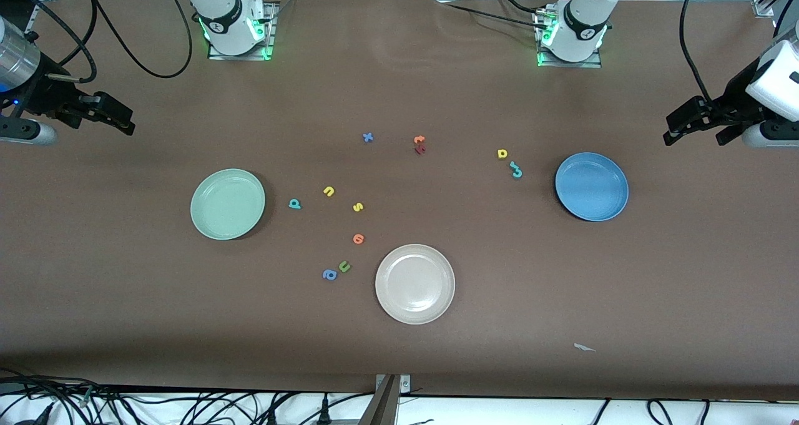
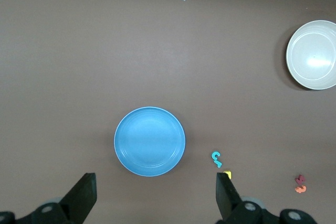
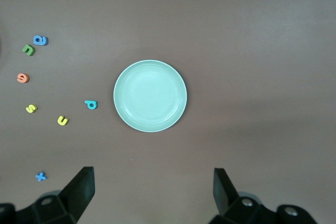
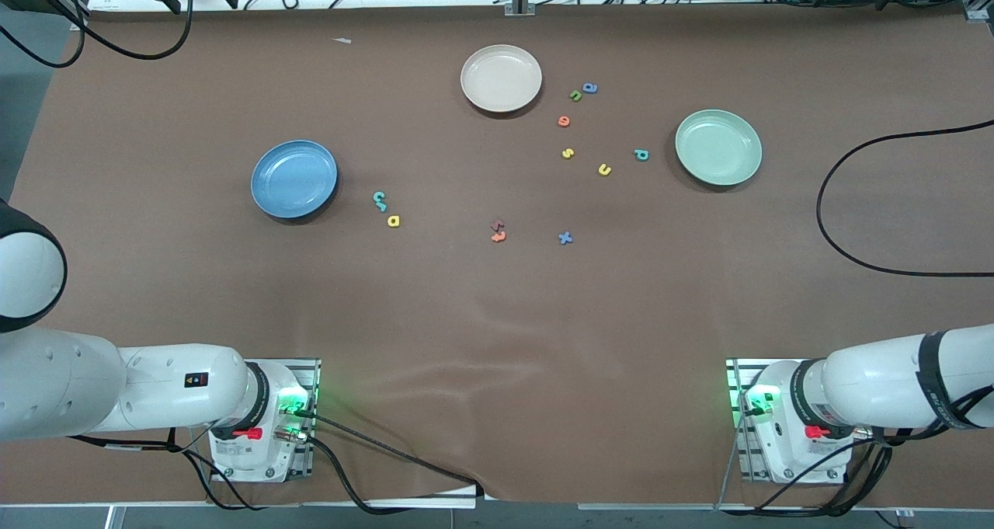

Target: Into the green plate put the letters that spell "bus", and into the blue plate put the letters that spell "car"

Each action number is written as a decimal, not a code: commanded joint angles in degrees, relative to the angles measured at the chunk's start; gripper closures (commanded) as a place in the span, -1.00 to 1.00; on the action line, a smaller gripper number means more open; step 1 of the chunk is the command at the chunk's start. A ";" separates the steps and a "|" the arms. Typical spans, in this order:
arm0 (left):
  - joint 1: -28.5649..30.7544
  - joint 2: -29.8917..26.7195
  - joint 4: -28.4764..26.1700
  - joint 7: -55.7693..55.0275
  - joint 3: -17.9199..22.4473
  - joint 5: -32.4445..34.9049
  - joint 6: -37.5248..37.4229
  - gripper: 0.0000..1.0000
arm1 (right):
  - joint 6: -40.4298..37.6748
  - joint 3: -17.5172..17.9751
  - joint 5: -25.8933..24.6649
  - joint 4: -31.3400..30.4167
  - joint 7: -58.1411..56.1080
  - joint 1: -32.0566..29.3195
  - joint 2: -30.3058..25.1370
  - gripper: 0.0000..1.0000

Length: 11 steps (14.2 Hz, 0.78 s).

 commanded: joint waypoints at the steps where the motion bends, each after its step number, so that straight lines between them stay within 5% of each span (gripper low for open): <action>1: 0.23 0.96 1.73 1.25 -0.03 -1.42 -0.60 -1.00 | 0.24 -0.16 1.12 -0.31 0.33 0.05 -0.68 -1.00; 11: 0.14 0.96 1.82 1.34 -0.11 -1.42 -0.60 -1.00 | -0.29 -0.16 1.21 -0.31 0.33 -0.13 -0.59 -1.00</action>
